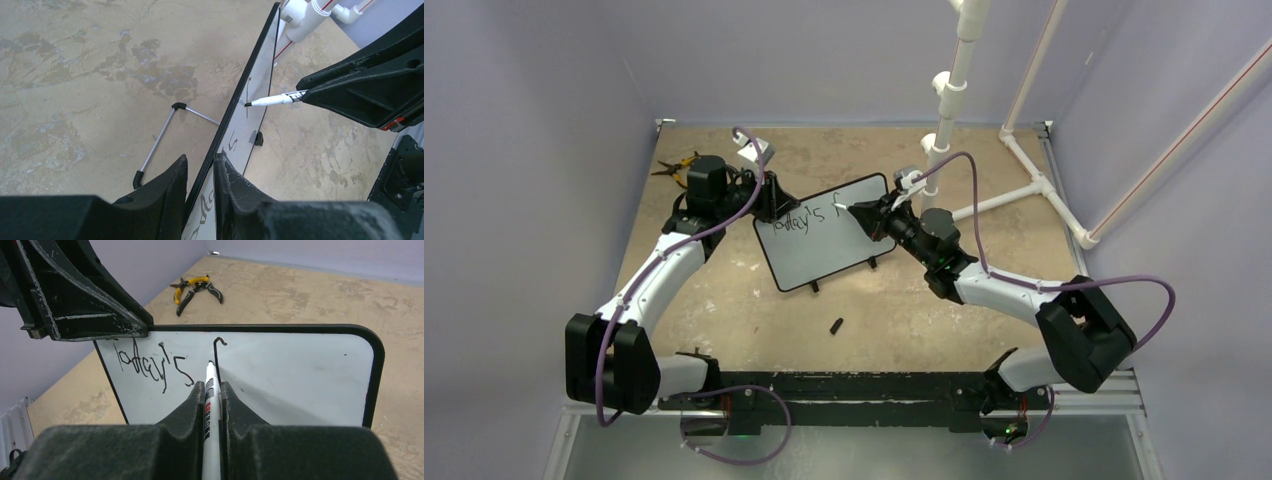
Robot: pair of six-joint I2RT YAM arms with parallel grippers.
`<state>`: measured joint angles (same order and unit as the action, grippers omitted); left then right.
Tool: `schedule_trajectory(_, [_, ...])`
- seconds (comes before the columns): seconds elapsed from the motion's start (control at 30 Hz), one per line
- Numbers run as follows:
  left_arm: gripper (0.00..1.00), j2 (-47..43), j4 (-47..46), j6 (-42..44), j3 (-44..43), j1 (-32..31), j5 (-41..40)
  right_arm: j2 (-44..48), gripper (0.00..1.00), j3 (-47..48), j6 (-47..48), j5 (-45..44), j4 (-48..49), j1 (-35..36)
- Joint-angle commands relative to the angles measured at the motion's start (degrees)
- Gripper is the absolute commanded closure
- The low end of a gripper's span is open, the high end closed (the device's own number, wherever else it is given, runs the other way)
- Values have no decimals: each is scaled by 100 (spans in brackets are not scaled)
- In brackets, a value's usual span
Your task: Write a sentence on the whiteboard
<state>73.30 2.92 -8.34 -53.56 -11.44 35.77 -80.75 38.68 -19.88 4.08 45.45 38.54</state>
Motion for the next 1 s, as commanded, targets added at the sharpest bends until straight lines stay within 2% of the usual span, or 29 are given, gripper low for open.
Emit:
schedule_trajectory(0.0, [78,123,148,0,109,-51,9,-65,100,246,87,-177,133,-22])
schedule_trajectory(0.33, [77,123,148,-1,104,-51,26,216,100,36,-85,-810,32,-22])
schedule_trajectory(0.97, [77,79,156,-5,117,-53,18,543,100,-264,39,-622,129,-23])
